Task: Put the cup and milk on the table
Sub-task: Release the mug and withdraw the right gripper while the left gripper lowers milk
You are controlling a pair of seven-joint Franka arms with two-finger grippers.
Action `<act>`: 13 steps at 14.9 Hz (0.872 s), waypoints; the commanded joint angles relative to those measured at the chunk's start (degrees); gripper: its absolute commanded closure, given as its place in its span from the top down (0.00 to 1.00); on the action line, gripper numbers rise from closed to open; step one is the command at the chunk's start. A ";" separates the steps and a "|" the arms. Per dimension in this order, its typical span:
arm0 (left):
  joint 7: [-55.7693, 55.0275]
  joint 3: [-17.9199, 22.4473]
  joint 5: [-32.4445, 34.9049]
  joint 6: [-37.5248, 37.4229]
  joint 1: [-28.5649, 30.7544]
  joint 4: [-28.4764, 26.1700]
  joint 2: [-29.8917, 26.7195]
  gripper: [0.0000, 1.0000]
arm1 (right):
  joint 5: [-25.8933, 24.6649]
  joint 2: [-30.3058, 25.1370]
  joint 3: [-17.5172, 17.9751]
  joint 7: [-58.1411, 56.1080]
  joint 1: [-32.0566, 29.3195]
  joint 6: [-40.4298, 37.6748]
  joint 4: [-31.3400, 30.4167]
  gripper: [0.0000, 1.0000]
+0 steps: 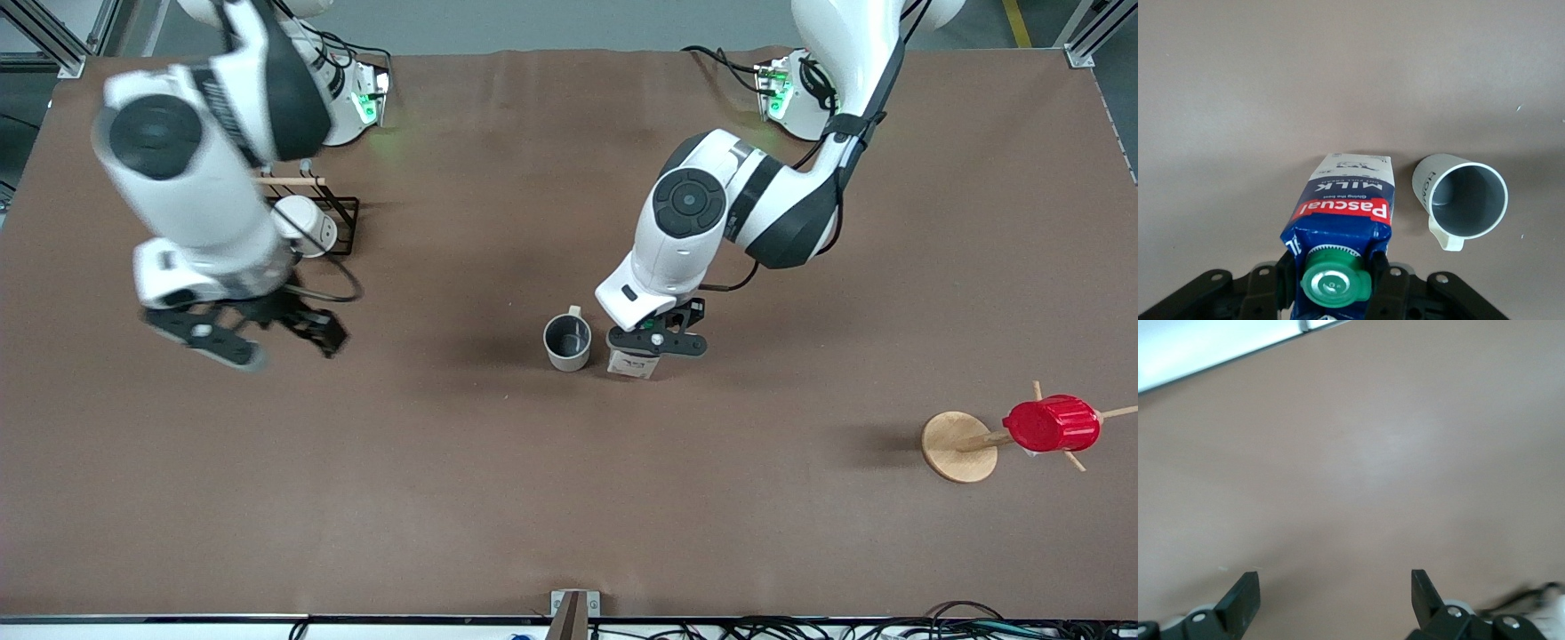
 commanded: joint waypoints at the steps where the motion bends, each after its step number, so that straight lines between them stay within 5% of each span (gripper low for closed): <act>1: -1.43 0.55 -0.06 -0.73 -0.92 1.92 1.92 0.09 | 4.91 -7.17 -7.81 -14.21 -0.73 -4.32 -3.43 1.00; 7: -2.31 0.46 -0.24 -0.73 -1.10 1.83 2.63 0.11 | 10.44 -13.25 -15.39 -36.90 -3.81 -16.45 -0.02 1.00; 13: -4.15 0.46 -0.41 -0.03 -1.98 1.92 4.12 0.11 | 11.07 -12.54 -14.61 -38.34 -4.78 -16.56 2.37 1.00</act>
